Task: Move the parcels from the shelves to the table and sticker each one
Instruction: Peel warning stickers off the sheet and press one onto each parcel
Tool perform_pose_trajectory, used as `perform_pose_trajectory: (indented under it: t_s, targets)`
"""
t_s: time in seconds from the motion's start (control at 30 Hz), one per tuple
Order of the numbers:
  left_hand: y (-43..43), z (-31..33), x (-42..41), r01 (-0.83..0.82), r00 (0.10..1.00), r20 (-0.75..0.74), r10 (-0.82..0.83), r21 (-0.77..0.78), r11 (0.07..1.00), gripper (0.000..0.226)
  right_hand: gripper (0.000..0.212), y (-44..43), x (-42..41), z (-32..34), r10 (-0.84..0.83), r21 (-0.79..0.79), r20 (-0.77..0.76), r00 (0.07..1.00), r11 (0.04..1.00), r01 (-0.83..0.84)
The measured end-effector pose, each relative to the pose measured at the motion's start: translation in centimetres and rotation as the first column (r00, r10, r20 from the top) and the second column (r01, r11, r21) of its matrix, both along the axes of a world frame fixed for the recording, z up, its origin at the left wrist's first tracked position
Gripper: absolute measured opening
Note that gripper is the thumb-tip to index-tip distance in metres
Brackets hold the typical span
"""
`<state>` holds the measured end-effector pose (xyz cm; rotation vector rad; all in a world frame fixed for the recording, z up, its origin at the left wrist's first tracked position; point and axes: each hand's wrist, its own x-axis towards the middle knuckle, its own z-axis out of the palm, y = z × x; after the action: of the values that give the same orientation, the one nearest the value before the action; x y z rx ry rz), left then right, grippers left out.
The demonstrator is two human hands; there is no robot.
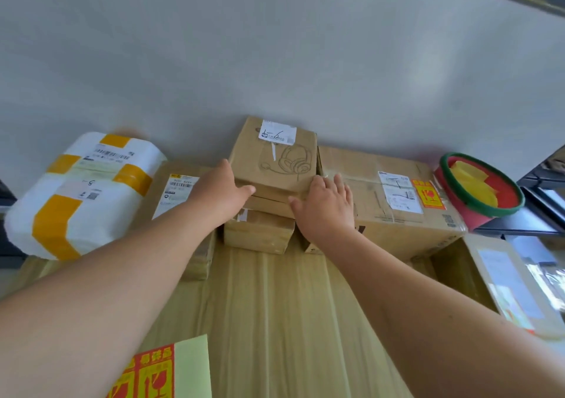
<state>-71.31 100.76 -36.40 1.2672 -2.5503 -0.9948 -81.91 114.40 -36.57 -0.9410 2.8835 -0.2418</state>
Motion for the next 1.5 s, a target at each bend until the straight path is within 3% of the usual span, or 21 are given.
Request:
perform_pose_trajectory:
  t_s: [0.13,0.2,0.27,0.53,0.93,1.1,1.3,1.4,1.5]
  targets:
    - [1.2,0.2,1.0,-0.091,0.991,-0.104,0.088,-0.022,0.996,0.033,0.057,0.6,1.0,0.7,-0.023,-0.205,0.133,0.991,0.978,0.051]
    - [2.5,0.6,2.2,-0.119,0.98,-0.162,0.113,-0.029,0.992,0.034,0.052,1.6,2.1,1.5,-0.004,-0.309,0.207,0.978,0.949,0.069]
    - [4.5,1.4,3.7,-0.151,0.967,-0.212,0.141,-0.034,0.988,0.04,0.061,3.2,3.5,2.4,0.027,-0.373,0.248,0.968,0.925,0.07]
    - [16.6,4.6,10.8,-0.205,0.942,-0.284,0.181,-0.059,0.977,0.052,0.07,15.1,9.9,4.8,0.117,-0.473,0.252,0.961,0.881,0.016]
    - [35.0,-2.1,20.4,-0.237,0.96,-0.14,0.242,0.054,0.97,0.053,0.07,33.4,18.4,-2.3,0.113,-0.3,0.415,0.903,0.954,0.019]
    - [37.1,-4.9,22.7,-0.191,0.981,0.005,0.193,0.167,0.967,0.056,0.048,36.0,19.8,-4.7,0.116,-0.234,0.481,0.869,0.972,0.0]
    - [37.1,-6.1,24.7,-0.107,0.988,0.136,0.071,0.27,0.957,0.062,0.041,36.7,21.1,-5.7,0.051,-0.057,0.528,0.847,0.998,-0.025]
    - [36.1,-5.4,25.3,-0.055,0.99,0.14,0.017,0.272,0.961,0.062,0.044,35.6,21.9,-5.3,0.032,-0.006,0.448,0.894,0.999,-0.032]
    - [33.7,-4.3,26.2,-0.041,0.99,0.144,0.01,0.214,0.976,0.069,0.057,32.7,23.2,-4.0,0.127,-0.094,0.252,0.959,0.99,-0.106]
